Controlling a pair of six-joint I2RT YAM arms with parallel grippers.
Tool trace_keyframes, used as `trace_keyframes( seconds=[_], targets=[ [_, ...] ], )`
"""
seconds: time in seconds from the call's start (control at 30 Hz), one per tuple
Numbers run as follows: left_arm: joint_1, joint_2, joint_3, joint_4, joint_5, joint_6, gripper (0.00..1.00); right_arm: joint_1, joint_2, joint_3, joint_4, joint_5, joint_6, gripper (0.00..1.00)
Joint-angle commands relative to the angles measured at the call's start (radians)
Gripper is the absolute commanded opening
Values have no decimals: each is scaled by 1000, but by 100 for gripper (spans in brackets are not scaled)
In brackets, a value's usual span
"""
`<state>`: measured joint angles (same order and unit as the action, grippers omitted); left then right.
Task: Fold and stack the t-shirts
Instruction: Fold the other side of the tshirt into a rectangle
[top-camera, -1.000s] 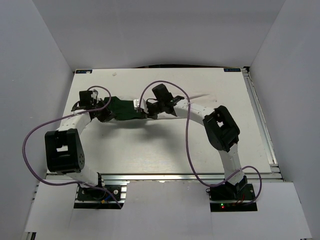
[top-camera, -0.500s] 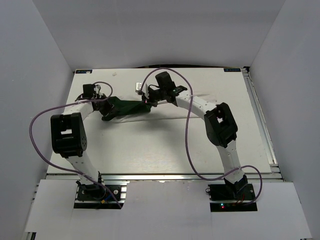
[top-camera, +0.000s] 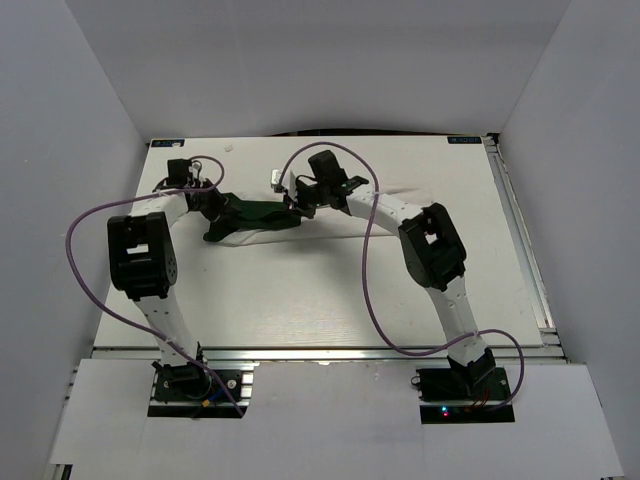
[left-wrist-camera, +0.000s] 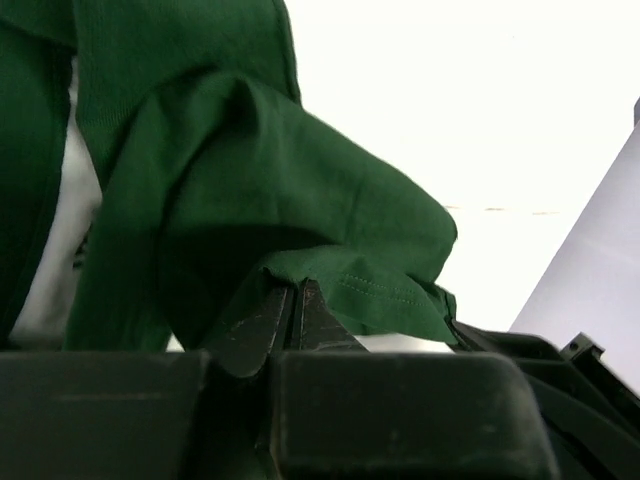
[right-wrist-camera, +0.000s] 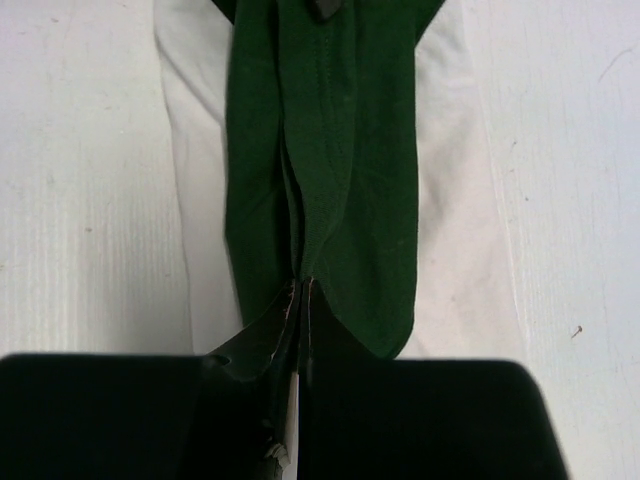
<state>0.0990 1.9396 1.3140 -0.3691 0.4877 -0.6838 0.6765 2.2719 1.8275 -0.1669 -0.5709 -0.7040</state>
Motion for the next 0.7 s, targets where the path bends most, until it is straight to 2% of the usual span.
trace_keyframes(
  seconds=[0.0,0.07,0.27,0.33,0.37,0.47,0.53,0.57,0.67],
  targets=[
    [-1,10,57,-1,29,-32,12,-3,18,53,56,31,53,0],
    [-1,27,68,-2,29,-45,19,-3,31,58,66,49,60,4],
    [-1,41,88,6,35,-97,33,-8,51,65,125,117,129,8],
    [2,35,97,7,19,-114,39,-11,55,72,142,144,152,15],
    [2,30,102,7,15,-123,40,-12,55,70,155,152,173,16],
    [8,16,103,16,2,-157,41,-15,54,73,190,173,216,29],
    [15,15,100,22,-17,-178,40,-20,57,75,199,189,241,31],
    [18,15,99,24,-23,-186,40,-22,60,82,205,200,260,37],
    [27,19,96,30,-43,-220,40,-25,69,90,218,236,287,45]
  ],
)
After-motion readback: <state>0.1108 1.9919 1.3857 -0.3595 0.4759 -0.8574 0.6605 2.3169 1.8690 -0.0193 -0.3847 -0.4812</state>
